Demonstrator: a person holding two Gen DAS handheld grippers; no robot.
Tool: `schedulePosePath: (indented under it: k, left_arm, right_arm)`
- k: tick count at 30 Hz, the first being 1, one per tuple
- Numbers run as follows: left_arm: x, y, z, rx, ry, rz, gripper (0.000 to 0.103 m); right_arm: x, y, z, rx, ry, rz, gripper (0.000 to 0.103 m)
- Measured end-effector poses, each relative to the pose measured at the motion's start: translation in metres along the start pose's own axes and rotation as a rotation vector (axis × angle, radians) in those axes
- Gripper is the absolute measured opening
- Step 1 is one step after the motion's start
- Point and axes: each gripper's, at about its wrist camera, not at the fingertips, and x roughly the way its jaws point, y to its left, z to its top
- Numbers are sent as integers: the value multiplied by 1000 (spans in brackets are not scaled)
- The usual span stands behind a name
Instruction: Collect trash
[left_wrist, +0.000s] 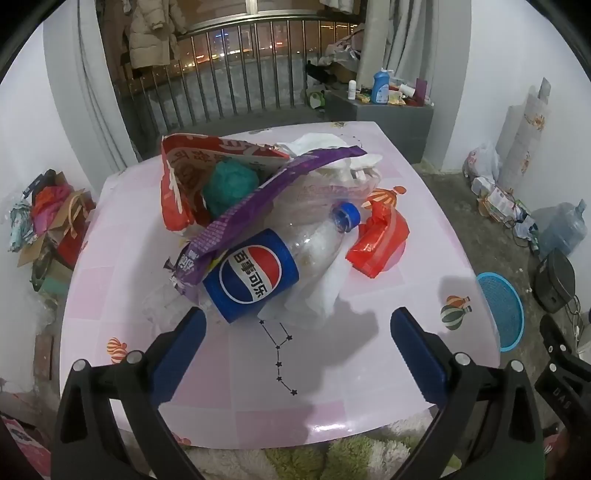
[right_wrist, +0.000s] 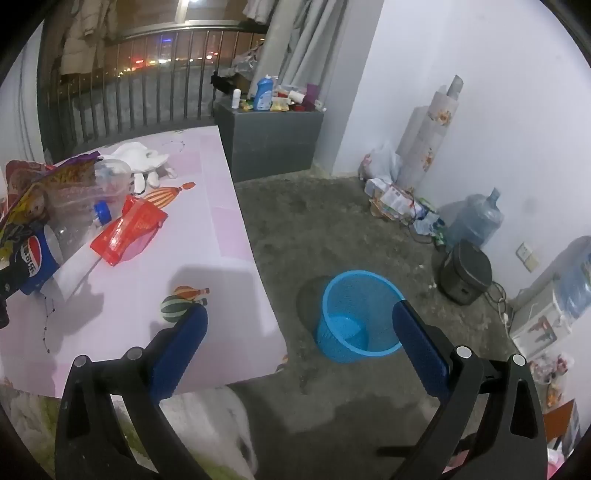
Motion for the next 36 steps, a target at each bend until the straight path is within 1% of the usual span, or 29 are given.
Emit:
schedulePosePath:
  k: [8,9,12,13,36]
  left_arm:
    - [4,-1,-5,-15,0,-2,98]
    - [8,2,0,-15,4,-4,98]
    - [11,2,-1,-18,4,-6,98]
    - [4,5,1,-18,4,-9,98]
    - [3,4,1,-21,2,-7,98]
  right_arm:
    - [-1,1,-1,-2,6,0,95]
    - [-1,1,0,-2,8,0,95]
    - [-2,1,-1,-2,9,1,95]
    - [-2,1,-1,-3,9,0,95]
    - [1,7,3,-2,13,20,95]
